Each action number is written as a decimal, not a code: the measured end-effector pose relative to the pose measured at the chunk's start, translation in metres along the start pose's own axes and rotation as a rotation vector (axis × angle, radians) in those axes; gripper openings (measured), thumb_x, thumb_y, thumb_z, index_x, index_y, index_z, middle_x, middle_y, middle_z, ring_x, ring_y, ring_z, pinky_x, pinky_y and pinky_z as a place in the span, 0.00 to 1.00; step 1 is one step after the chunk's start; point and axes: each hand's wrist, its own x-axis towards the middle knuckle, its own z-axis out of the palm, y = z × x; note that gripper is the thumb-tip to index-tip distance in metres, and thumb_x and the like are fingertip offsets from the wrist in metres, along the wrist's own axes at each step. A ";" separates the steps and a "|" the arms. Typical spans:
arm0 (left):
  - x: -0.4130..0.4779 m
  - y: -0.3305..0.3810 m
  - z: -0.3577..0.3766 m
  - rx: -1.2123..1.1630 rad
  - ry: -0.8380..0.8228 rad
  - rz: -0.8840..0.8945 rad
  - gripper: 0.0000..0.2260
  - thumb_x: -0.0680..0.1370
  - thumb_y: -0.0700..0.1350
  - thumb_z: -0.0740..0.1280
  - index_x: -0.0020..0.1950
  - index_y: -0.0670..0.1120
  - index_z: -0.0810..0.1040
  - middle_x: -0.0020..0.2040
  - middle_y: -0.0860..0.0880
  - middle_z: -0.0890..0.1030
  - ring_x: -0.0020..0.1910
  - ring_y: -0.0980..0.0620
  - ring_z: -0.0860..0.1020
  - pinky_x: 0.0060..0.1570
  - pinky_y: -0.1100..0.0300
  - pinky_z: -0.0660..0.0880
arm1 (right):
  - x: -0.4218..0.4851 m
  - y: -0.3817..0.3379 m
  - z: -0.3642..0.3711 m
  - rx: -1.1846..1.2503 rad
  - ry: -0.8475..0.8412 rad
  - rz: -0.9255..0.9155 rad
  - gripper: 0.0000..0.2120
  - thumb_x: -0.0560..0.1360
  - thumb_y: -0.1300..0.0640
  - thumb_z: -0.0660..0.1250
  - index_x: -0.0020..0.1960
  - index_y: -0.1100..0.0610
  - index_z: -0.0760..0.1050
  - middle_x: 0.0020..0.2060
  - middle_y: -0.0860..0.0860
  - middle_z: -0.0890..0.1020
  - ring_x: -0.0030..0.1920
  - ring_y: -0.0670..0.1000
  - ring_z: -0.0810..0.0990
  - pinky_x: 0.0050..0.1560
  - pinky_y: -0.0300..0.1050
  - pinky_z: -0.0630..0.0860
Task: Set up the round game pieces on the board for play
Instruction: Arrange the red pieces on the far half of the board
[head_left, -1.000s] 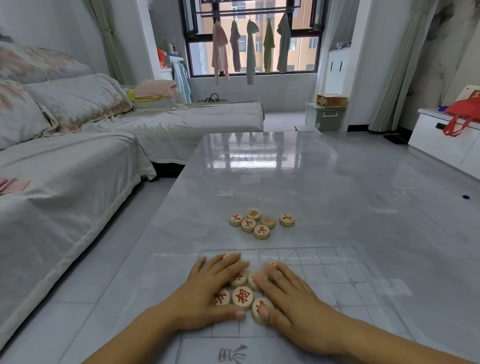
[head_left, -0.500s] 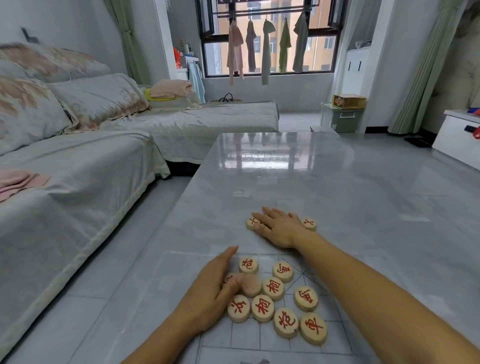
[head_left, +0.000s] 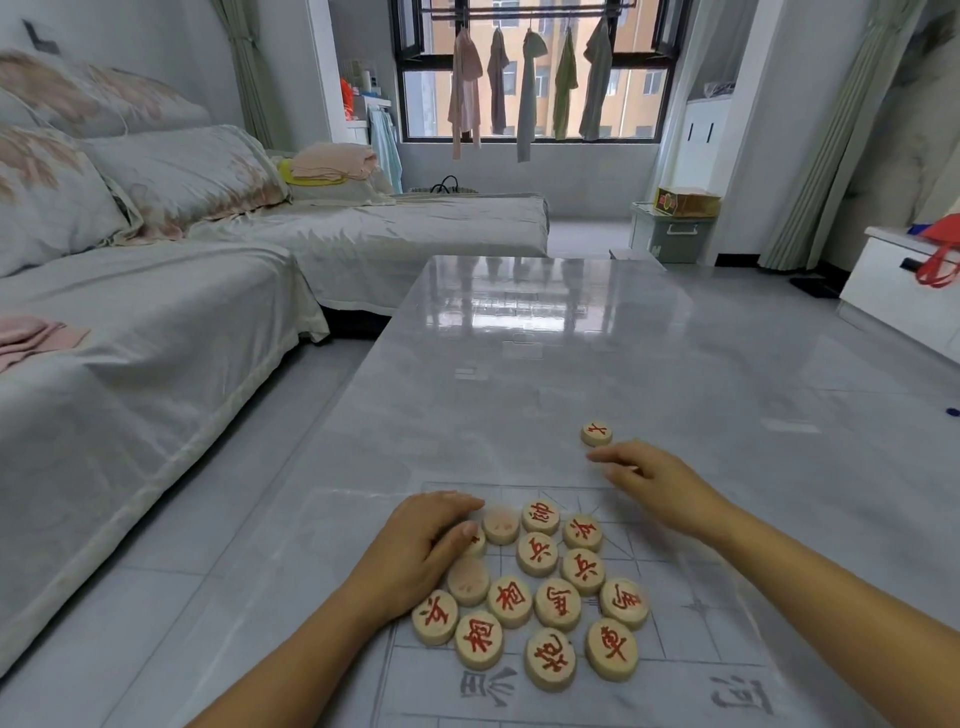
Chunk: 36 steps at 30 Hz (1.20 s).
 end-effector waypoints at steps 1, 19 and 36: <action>0.000 0.000 0.000 0.003 -0.001 0.009 0.15 0.79 0.49 0.59 0.65 0.53 0.73 0.65 0.54 0.74 0.65 0.59 0.68 0.66 0.63 0.61 | 0.000 0.004 -0.004 -0.004 0.007 0.007 0.13 0.79 0.59 0.59 0.62 0.53 0.74 0.61 0.51 0.76 0.57 0.46 0.74 0.57 0.37 0.67; 0.000 0.000 -0.001 -0.032 0.031 0.000 0.14 0.78 0.50 0.62 0.63 0.53 0.75 0.66 0.56 0.73 0.64 0.62 0.67 0.65 0.64 0.62 | -0.028 0.007 0.008 -0.239 -0.265 0.021 0.13 0.69 0.48 0.71 0.48 0.44 0.68 0.45 0.41 0.72 0.43 0.42 0.73 0.39 0.34 0.69; 0.000 -0.003 -0.001 -0.099 0.029 -0.068 0.14 0.76 0.52 0.64 0.62 0.54 0.74 0.63 0.58 0.75 0.62 0.62 0.70 0.64 0.61 0.67 | 0.010 0.015 0.027 -0.105 0.074 -0.043 0.23 0.69 0.47 0.72 0.59 0.54 0.69 0.48 0.47 0.70 0.45 0.46 0.71 0.47 0.38 0.71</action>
